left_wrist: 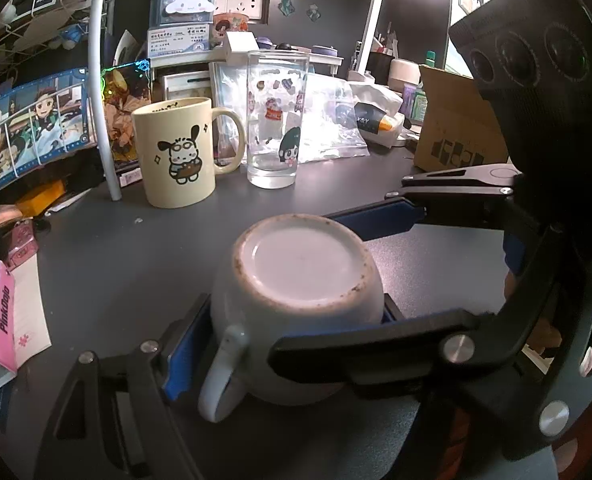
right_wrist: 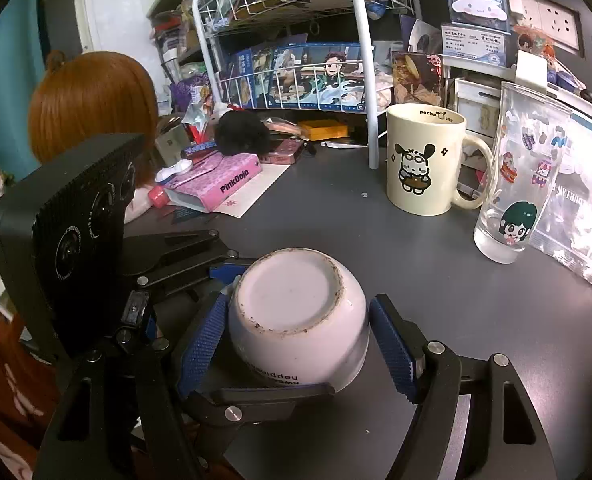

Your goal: Flip cup upside down

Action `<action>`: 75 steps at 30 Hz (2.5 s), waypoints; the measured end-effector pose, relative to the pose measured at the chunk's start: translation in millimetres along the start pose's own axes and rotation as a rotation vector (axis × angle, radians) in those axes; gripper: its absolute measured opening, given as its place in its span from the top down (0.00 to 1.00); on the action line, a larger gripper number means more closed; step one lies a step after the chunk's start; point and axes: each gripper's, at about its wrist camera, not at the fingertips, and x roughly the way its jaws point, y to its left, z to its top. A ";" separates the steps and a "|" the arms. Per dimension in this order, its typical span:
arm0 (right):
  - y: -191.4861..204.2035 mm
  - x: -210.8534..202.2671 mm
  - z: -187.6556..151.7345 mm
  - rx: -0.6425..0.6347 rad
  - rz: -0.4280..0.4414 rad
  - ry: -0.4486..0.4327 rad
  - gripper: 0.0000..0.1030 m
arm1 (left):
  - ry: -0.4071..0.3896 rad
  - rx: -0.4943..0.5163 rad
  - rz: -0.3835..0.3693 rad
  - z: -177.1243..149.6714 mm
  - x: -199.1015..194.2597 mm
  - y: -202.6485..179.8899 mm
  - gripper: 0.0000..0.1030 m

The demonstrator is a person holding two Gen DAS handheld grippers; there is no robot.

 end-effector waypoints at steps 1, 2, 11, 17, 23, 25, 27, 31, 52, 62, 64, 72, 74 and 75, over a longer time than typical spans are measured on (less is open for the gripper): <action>-0.3 -0.1 -0.1 0.002 0.000 0.002 0.31 | 0.002 -0.001 -0.001 -0.1 0.2 0.3 0.25; -1.1 0.1 0.1 0.009 0.000 0.004 0.31 | 0.003 0.000 -0.002 -0.1 0.4 0.1 0.25; -16.7 -31.9 6.2 0.062 -0.041 -0.096 0.13 | -0.007 0.039 0.032 5.7 -17.0 -8.4 0.07; -27.6 -79.8 11.6 0.107 -0.130 -0.240 0.04 | -0.062 -0.014 0.061 23.0 -45.8 -9.7 0.01; -34.5 -117.1 8.0 0.155 -0.281 -0.327 0.00 | -0.120 -0.075 0.246 43.2 -73.0 -11.5 0.01; -37.1 -125.5 4.3 0.171 -0.327 -0.332 0.00 | -0.130 -0.108 0.311 47.3 -76.1 -8.9 0.01; -39.8 -133.0 -0.3 0.184 -0.363 -0.332 0.00 | -0.136 -0.144 0.332 48.3 -78.6 -5.3 0.01; -42.1 -142.3 -11.2 0.184 -0.421 -0.329 0.00 | -0.146 -0.220 0.334 46.1 -83.3 0.4 0.01; -24.1 -140.3 -15.9 0.099 -0.385 -0.322 0.00 | -0.154 -0.265 0.384 46.2 -87.0 3.2 0.01; -22.7 -142.5 -14.9 0.098 -0.373 -0.334 0.00 | -0.161 -0.265 0.381 47.3 -89.2 3.4 0.01; -22.6 -142.8 -14.9 0.098 -0.372 -0.336 0.00 | -0.163 -0.264 0.387 47.4 -89.6 3.6 0.01; -20.4 -142.8 -14.4 0.088 -0.364 -0.340 0.00 | -0.177 -0.272 0.399 47.6 -92.7 3.1 0.01; -19.8 -141.9 -14.5 0.087 -0.355 -0.341 0.00 | -0.178 -0.270 0.402 47.8 -93.0 3.1 0.01; -19.6 -141.7 -14.2 0.087 -0.350 -0.341 0.00 | -0.180 -0.269 0.402 48.0 -93.0 3.0 0.01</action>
